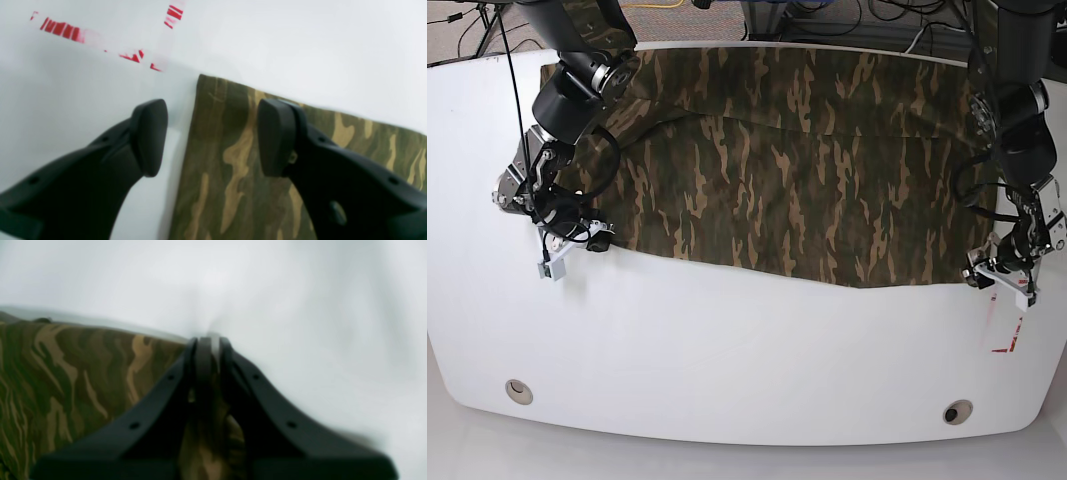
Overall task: Layout the t-shirt on the table in an organized manner, then fold the t-shirt properly
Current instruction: 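Grasp the opposite shirt edge with both grippers, then lift the grasped edge and fold it over onto the held edge, then move the right gripper to the hanging flap and grasp it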
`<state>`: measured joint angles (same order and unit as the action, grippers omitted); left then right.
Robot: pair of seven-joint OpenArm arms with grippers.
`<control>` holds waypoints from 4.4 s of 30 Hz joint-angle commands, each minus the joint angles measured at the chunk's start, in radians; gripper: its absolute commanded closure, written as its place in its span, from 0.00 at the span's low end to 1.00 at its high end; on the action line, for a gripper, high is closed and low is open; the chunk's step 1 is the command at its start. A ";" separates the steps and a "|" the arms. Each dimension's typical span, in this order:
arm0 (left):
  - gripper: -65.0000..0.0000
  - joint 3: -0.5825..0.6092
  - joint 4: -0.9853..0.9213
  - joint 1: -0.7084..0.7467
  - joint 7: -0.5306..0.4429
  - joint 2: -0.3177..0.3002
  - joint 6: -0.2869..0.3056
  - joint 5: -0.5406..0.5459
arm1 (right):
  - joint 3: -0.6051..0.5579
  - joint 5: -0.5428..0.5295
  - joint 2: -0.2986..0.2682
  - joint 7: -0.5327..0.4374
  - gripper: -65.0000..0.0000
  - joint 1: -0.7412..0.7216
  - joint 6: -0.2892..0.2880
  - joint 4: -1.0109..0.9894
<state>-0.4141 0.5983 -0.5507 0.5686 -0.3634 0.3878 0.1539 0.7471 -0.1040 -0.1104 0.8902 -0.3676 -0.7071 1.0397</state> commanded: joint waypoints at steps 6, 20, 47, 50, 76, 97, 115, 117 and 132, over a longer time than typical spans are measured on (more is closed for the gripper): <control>0.56 0.048 0.013 -0.012 0.004 0.011 0.004 0.006 | -0.002 0.051 -0.004 0.056 0.96 -0.003 0.009 0.001; 1.00 0.093 0.090 0.036 0.000 0.030 0.046 0.009 | -0.004 0.056 -0.007 0.059 1.00 -0.003 0.009 0.049; 1.00 0.085 0.308 0.074 0.095 0.042 0.216 0.023 | -0.331 0.056 -0.010 0.165 1.00 0.154 0.009 0.739; 1.00 0.085 0.383 0.097 0.136 0.042 0.244 0.052 | -0.329 0.056 -0.010 0.165 1.00 0.169 0.009 0.762; 1.00 -0.027 0.730 0.186 0.359 -0.027 0.310 0.172 | -0.222 0.046 -0.044 0.165 1.00 0.241 0.009 0.778; 1.00 -0.136 1.066 0.412 0.572 -0.026 0.310 0.174 | -0.156 0.045 -0.001 0.255 1.00 0.397 0.009 0.939; 1.00 -0.157 1.149 0.668 0.614 -0.021 0.310 0.174 | -0.153 0.046 0.053 0.264 1.00 0.517 0.009 0.940; 1.00 -0.157 1.147 0.682 0.614 -0.021 0.310 0.174 | -0.153 0.046 0.058 0.264 1.00 0.525 0.009 0.940; 0.48 -0.150 1.144 0.714 0.615 -0.021 0.310 0.171 | -0.153 0.045 0.061 0.264 0.23 0.540 0.009 0.942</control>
<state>-0.5583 1.7271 0.1738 1.1889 -0.3664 0.7033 0.3225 0.5922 -0.0490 -0.0414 1.1671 0.1848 -0.6998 1.9606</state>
